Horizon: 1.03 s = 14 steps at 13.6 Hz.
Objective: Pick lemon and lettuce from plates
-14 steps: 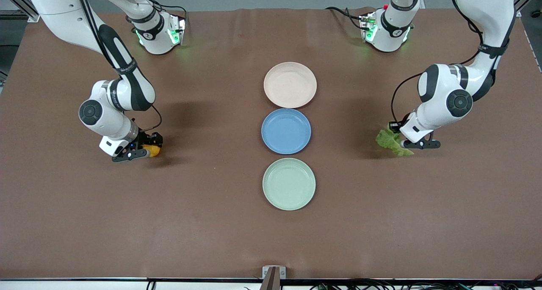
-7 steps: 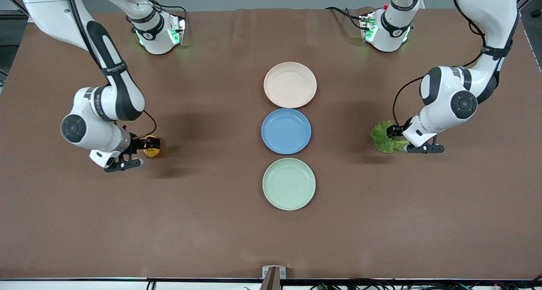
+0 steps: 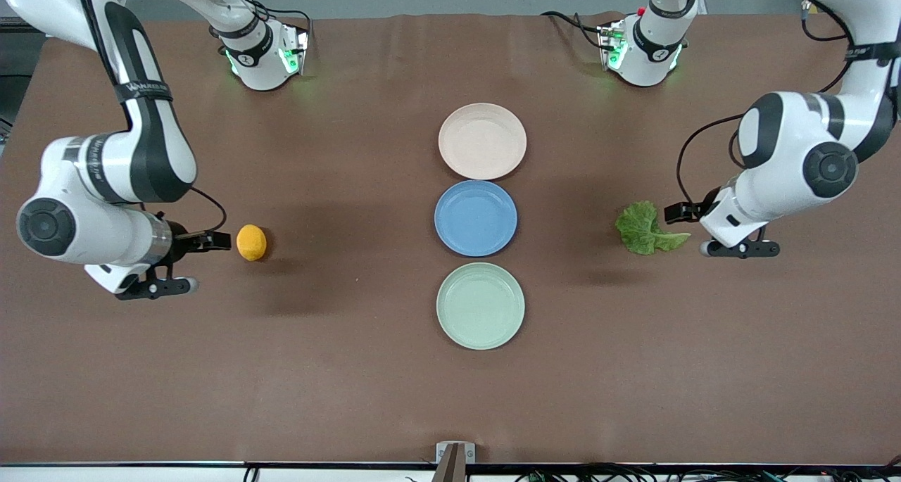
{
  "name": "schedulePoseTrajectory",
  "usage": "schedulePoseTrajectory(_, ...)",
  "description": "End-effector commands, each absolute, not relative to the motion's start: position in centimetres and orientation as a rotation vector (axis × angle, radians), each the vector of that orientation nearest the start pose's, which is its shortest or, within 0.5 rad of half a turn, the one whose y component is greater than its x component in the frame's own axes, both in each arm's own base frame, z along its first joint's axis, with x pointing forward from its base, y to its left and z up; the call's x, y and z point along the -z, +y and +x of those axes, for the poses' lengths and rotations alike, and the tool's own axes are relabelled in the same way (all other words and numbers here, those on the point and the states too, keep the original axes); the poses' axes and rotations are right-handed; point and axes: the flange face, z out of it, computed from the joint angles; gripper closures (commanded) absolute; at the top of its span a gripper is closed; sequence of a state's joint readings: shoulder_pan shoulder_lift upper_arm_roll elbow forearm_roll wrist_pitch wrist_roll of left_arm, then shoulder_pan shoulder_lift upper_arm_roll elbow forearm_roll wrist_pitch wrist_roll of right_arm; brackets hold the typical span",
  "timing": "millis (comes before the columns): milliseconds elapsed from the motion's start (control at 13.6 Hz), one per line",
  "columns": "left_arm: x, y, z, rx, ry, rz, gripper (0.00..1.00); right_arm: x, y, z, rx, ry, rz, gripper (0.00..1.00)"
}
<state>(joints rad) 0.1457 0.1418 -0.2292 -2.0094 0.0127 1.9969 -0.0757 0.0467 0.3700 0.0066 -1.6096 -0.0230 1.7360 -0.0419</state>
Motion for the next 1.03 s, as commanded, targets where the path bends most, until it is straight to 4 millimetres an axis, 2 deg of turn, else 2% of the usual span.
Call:
schedulePoseTrajectory(0, -44.0, -4.2, 55.5, -0.199, 0.023, -3.126, 0.0, -44.8, 0.9, 64.2, -0.39, -0.207, -3.139, 0.0)
schedulePoseTrajectory(147, -48.0, -4.0, 55.9, -0.173, 0.013, -3.126, 0.0, -46.8, -2.3, 64.7, -0.334, -0.175, -3.123, 0.0)
schedulePoseTrajectory(221, -49.8, -3.9, 56.1, -0.173, 0.005, -3.126, 0.0, -47.8, -3.0, 64.9, -0.307, -0.157, -3.124, 0.0)
schedulePoseTrajectory(294, -52.1, -3.8, 56.4, -0.156, -0.003, -3.128, 0.0, -48.9, -2.9, 65.0, -0.299, -0.157, -3.13, 0.0)
schedulePoseTrajectory(442, -55.9, -3.8, 56.7, -0.097, -0.003, -3.133, 0.0, -49.7, -2.9, 64.9, -0.307, -0.16, -3.145, 0.0)
schedulePoseTrajectory(589, -58.8, -3.0, 56.8, -0.053, -0.006, -3.136, 0.0, -49.9, -2.5, 64.8, -0.311, -0.149, -3.136, 0.0)
schedulePoseTrajectory(663, -59.4, -2.1, 56.6, -0.077, -0.021, -3.137, 0.0, -49.9, -2.7, 64.6, -0.328, -0.116, -3.123, 0.0)
schedulePoseTrajectory(957, -61.0, -2.1, 56.9, -0.044, -0.056, -3.162, 0.0, -51.8, -2.4, 63.0, -0.369, -0.136, -3.117, 0.0)
